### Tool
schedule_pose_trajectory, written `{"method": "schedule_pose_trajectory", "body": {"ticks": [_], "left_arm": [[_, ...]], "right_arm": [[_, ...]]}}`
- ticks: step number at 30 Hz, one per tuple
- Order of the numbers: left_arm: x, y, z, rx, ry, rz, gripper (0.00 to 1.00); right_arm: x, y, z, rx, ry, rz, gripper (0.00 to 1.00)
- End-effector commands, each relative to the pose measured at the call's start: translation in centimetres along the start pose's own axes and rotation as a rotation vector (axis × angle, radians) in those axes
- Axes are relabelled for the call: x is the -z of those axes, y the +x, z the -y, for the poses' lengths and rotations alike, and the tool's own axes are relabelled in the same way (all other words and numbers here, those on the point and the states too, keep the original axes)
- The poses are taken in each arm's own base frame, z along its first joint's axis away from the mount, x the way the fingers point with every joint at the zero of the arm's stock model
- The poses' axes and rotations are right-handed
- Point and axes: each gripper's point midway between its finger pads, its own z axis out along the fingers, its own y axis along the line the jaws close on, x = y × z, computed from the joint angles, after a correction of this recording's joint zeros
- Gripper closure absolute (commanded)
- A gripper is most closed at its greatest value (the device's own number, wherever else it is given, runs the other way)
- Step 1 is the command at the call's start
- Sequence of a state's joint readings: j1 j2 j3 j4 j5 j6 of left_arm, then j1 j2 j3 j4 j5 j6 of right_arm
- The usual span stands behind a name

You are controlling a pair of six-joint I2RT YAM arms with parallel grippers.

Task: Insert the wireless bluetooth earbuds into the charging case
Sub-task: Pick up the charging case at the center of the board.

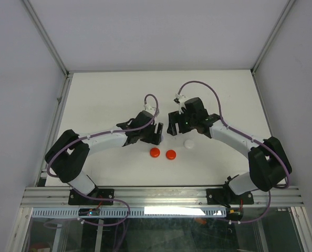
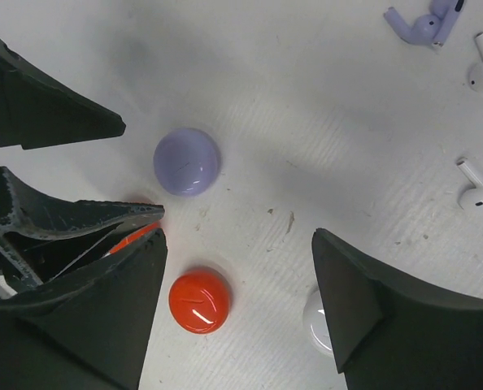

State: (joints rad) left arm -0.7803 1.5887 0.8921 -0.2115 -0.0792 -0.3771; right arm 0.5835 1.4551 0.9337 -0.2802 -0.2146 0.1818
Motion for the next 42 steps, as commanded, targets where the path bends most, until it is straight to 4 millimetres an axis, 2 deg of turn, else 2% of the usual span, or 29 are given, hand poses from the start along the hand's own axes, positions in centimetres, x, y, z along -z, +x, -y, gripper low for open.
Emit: {"method": "schedule_pose_trajectory", "body": {"ticks": [1, 6, 16, 20, 23, 29, 37, 42], "left_arm": [[-0.4, -2.2, 1.2, -0.079, -0.004, 0.047, 0.26], [-1.3, -2.2, 1.4, -0.200, -0.003, 0.023, 0.27], [-3.1, -2.0, 1.4, -0.183, -0.028, -0.021, 0.33], [-3.5, -1.3, 1.5, -0.172, -0.022, -0.047, 0.38], [-3.4, -1.0, 1.5, -0.170, -0.025, -0.051, 0.46], [-2.1, -2.2, 1.7, -0.156, -0.026, -0.005, 0.58], [1.0, -5.6, 2.8, 0.040, 0.007, 0.112, 0.62], [3.2, -6.8, 4.0, 0.111, 0.084, 0.189, 0.63]], "right_arm": [[0.4, -1.1, 0.4, 0.016, 0.029, 0.072, 0.25], [1.0, -0.8, 0.9, 0.010, 0.056, 0.092, 0.25], [1.5, -0.5, 1.7, -0.004, 0.094, 0.111, 0.24], [1.7, -0.6, 1.9, -0.010, 0.100, 0.120, 0.24], [1.8, -0.7, 1.8, -0.012, 0.091, 0.123, 0.24], [1.9, -1.0, 1.2, -0.014, 0.055, 0.132, 0.25], [2.7, -2.4, -0.3, -0.022, -0.017, 0.218, 0.25], [3.5, -3.9, -1.8, -0.072, -0.077, 0.258, 0.27]]}}
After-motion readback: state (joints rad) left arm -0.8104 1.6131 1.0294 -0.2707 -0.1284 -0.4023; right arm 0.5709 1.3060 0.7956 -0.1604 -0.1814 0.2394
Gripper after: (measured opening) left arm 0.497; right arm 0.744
